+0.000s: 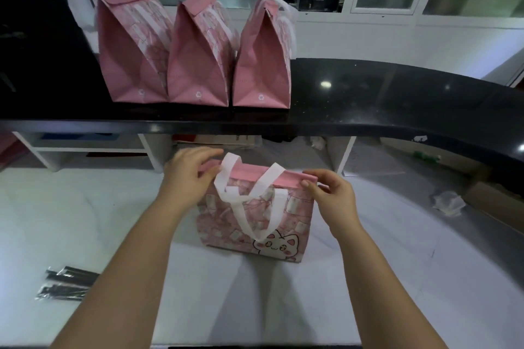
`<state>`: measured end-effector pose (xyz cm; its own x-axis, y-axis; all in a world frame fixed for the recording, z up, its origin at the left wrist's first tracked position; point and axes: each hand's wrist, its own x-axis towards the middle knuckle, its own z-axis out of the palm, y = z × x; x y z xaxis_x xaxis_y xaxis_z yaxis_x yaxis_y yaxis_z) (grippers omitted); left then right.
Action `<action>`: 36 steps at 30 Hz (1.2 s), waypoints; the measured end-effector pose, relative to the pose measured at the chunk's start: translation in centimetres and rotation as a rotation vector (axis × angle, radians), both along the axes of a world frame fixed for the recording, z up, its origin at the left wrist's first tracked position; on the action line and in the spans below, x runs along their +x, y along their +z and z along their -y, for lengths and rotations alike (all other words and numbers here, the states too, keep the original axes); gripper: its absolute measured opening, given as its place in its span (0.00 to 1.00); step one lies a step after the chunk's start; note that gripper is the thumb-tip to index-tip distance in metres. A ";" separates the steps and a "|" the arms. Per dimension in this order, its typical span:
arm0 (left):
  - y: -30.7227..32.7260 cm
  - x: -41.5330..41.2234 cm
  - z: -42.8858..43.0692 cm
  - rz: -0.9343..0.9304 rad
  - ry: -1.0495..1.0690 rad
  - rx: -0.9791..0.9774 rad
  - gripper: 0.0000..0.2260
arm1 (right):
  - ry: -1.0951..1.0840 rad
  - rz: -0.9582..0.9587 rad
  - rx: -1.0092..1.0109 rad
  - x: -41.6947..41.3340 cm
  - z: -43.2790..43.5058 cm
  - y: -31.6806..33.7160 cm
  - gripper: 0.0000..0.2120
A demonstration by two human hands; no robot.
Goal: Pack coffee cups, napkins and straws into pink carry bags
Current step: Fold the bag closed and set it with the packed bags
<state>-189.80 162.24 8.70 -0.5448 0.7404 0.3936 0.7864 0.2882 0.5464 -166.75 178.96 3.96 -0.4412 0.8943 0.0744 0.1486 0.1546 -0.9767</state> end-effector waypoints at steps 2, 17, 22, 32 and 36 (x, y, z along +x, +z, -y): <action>-0.6 -0.6 0.1 0.030 -0.029 -0.075 0.14 | -0.014 0.019 0.059 -0.2 0.1 -0.1 0.09; -2.1 -0.2 0.1 0.052 -0.038 0.029 0.05 | 0.084 0.444 0.695 -2.1 0.6 2.4 0.02; -4.0 -1.9 1.8 0.232 0.038 0.056 0.09 | -0.008 0.270 0.415 -0.2 -0.5 0.7 0.11; -5.5 0.0 0.9 0.660 -0.021 0.244 0.08 | -0.195 0.065 0.113 -0.3 -0.6 -0.6 0.13; -8.3 0.9 2.5 0.782 0.006 0.241 0.06 | -0.177 -0.090 0.028 1.9 1.3 -3.4 0.24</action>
<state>-188.90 159.74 0.40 -0.7318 0.6799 0.0462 0.1512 0.0959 0.9838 -164.83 177.71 0.53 -0.2680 0.9543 0.1323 0.0881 0.1611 -0.9830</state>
